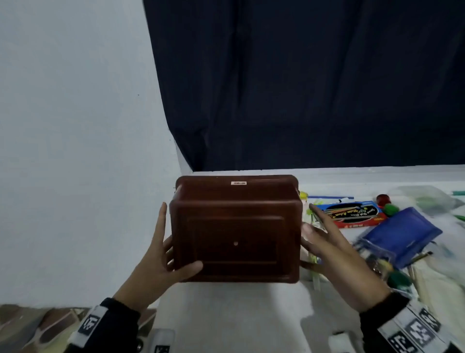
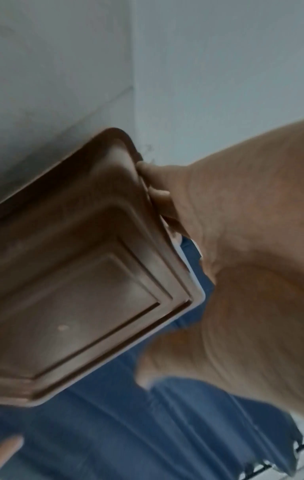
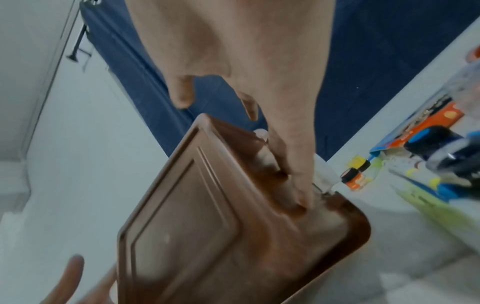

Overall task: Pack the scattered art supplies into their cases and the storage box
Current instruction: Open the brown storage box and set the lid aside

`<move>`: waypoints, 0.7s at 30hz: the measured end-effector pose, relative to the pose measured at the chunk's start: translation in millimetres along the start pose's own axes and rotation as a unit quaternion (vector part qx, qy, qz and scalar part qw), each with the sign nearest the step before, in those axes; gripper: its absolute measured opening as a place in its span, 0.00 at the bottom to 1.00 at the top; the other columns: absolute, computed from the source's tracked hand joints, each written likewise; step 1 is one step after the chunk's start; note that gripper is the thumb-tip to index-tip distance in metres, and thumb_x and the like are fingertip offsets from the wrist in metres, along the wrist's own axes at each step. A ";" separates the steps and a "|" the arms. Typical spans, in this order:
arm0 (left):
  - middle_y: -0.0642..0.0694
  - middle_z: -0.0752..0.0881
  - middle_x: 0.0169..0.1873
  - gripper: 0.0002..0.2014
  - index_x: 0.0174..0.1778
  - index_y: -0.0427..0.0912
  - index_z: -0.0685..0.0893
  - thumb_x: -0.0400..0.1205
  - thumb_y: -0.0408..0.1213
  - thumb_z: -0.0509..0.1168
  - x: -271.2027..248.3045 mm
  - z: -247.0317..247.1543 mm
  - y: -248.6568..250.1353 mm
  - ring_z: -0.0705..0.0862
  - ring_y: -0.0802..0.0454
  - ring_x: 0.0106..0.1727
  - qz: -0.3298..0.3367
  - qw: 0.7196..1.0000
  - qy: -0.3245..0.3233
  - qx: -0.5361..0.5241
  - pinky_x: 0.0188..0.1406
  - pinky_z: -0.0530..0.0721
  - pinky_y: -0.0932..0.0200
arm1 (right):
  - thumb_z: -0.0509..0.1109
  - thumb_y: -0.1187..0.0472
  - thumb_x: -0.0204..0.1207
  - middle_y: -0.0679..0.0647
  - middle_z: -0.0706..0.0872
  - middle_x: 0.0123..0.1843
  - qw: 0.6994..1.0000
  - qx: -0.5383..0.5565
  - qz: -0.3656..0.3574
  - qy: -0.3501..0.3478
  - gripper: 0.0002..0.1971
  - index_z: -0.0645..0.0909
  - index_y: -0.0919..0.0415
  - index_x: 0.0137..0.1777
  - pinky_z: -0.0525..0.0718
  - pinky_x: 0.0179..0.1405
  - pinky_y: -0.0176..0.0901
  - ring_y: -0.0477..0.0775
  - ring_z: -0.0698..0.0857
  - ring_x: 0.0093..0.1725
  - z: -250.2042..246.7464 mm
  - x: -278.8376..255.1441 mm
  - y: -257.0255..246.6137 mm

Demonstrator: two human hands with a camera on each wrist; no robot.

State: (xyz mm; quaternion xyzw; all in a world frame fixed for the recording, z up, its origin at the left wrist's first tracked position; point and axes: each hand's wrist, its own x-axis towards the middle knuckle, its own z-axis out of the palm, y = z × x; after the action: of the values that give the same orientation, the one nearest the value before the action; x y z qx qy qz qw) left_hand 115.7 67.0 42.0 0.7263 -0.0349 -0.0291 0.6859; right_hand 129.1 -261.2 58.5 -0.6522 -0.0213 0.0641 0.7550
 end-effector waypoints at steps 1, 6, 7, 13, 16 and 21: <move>0.57 0.78 0.74 0.59 0.76 0.86 0.47 0.60 0.59 0.84 -7.5 5.8 -0.7 0.83 0.56 0.68 -0.012 0.999 0.016 -0.024 0.69 0.80 0.42 | 0.69 0.32 0.73 0.42 0.77 0.75 0.999 0.024 0.021 -0.002 0.24 0.67 0.16 0.68 0.78 0.69 0.66 0.52 0.78 0.73 2.8 -10.9 -1.5; 0.72 0.71 0.76 0.45 0.80 0.78 0.55 0.67 0.76 0.67 -45.7 22.2 -18.7 0.77 0.64 0.73 0.002 0.991 0.052 -0.120 0.77 0.71 0.40 | 0.61 0.32 0.78 0.37 0.78 0.74 1.000 -0.017 0.014 0.006 0.21 0.65 0.17 0.71 0.71 0.75 0.67 0.51 0.78 0.74 13.7 -52.2 10.5; 0.74 0.69 0.76 0.33 0.79 0.79 0.55 0.79 0.68 0.61 -53.1 26.7 -17.9 0.75 0.66 0.74 0.007 0.992 0.047 -0.118 0.78 0.70 0.40 | 0.63 0.36 0.80 0.38 0.80 0.72 0.999 -0.035 0.006 0.012 0.21 0.66 0.19 0.71 0.72 0.75 0.65 0.49 0.80 0.72 14.6 -57.1 13.3; 0.55 0.85 0.68 0.40 0.81 0.74 0.54 0.80 0.36 0.64 -76.6 25.9 -9.2 0.82 0.50 0.71 -0.003 0.977 0.082 -0.194 0.68 0.81 0.43 | 0.70 0.65 0.79 0.53 0.86 0.64 0.997 0.024 -0.015 0.067 0.21 0.75 0.47 0.68 0.86 0.51 0.46 0.49 0.89 0.58 15.5 -75.4 6.6; 0.43 0.85 0.68 0.46 0.81 0.74 0.56 0.77 0.26 0.64 -96.6 19.7 -6.3 0.84 0.45 0.69 0.006 0.974 0.096 -0.206 0.63 0.84 0.47 | 0.73 0.76 0.69 0.59 0.82 0.69 0.990 0.099 -0.017 0.101 0.31 0.73 0.51 0.70 0.86 0.50 0.52 0.54 0.86 0.62 10.7 -88.2 6.3; 0.49 0.82 0.71 0.39 0.76 0.75 0.66 0.70 0.51 0.75 -130.3 21.6 4.4 0.87 0.55 0.59 0.015 0.980 0.101 -0.173 0.52 0.90 0.50 | 0.68 0.58 0.74 0.49 0.83 0.54 0.977 0.202 0.018 0.066 0.20 0.78 0.48 0.67 0.78 0.52 0.58 0.52 0.81 0.58 4.1 -120.8 1.1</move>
State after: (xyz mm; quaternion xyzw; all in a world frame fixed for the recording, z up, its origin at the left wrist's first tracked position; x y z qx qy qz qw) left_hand -16.0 57.1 44.5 0.5952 0.0296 0.0488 0.8015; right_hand 8.9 -272.1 64.2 -0.4896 0.0539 0.0371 0.8695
